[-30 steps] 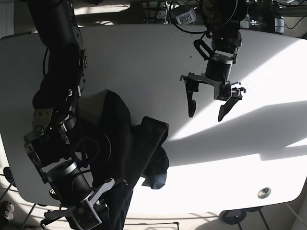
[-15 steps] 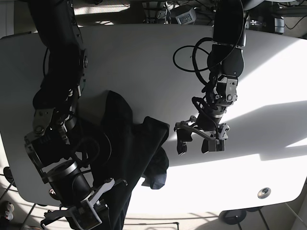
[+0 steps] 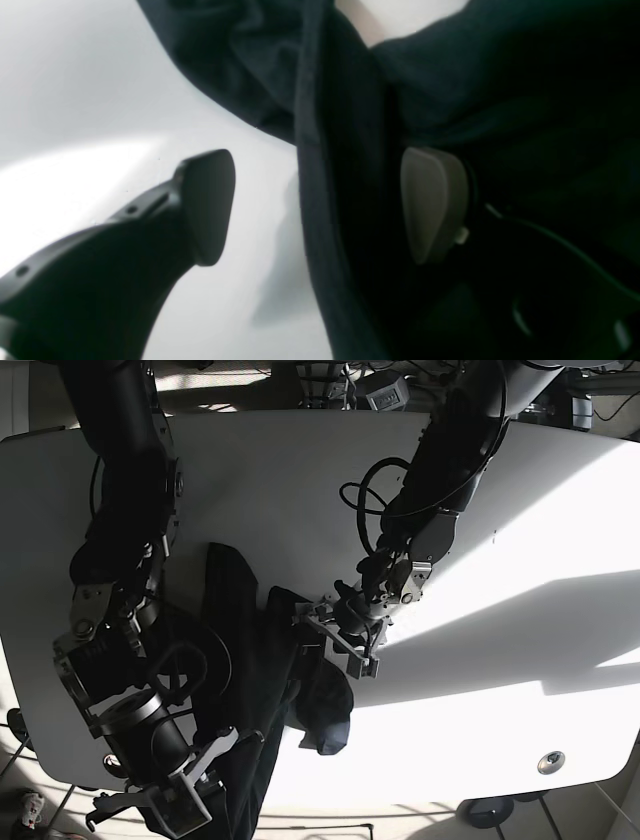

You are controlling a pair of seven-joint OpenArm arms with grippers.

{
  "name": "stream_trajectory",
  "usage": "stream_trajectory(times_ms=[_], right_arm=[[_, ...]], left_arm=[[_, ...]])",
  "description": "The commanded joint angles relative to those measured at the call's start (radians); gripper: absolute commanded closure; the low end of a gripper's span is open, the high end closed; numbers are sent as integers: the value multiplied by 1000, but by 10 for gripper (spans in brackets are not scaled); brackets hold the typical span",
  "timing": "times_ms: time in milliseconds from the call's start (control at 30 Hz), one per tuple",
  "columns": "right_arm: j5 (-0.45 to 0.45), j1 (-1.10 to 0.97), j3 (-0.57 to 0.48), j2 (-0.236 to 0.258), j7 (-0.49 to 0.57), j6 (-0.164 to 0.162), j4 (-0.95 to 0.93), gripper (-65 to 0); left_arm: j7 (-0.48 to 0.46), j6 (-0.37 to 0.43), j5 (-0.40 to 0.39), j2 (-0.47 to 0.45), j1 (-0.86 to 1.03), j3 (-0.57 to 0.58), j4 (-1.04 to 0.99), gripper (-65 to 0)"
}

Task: Fold the T-shirt properly
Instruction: 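Grasp the shirt with the left gripper and raise it high with both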

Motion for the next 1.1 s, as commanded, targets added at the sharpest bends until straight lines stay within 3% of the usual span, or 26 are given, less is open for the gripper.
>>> stream_trajectory(times_ms=[33, 100, 233, 267, 500, 600, 833, 967, 1100], right_arm=[[2, 35, 5, 1, 34, -9, 13, -22], [2, 35, 7, 1, 34, -9, 13, -22], [2, 35, 10, 6, 34, -11, 11, -22], [2, 35, 26, 7, 34, -11, 11, -22], [2, 41, 108, 12, 33, -11, -18, -22], [2, 67, 119, 37, 33, -12, -63, -22], [2, 201, 122, 37, 36, -14, -279, -22], [2, 343, 122, 37, 37, -14, -445, -22], [2, 497, 120, 37, 45, -14, -594, -22]], left_arm=[[-21, -59, -7, 19, -37, 13, -10, -476], [-21, -69, -4, 27, -36, 12, -47, -411], [-21, -80, -3, 19, -37, 12, -61, -43], [-21, -80, -4, -5, -37, 12, -41, 0], [-18, -80, -9, -177, 19, 1, 297, 0], [-17, -80, -9, -229, 21, -23, 374, 0], [-9, -80, -7, -284, -22, -203, 473, 0], [104, -88, -10, -304, -185, -255, 483, 0], [192, -154, -6, -300, -353, -336, 475, 0]])
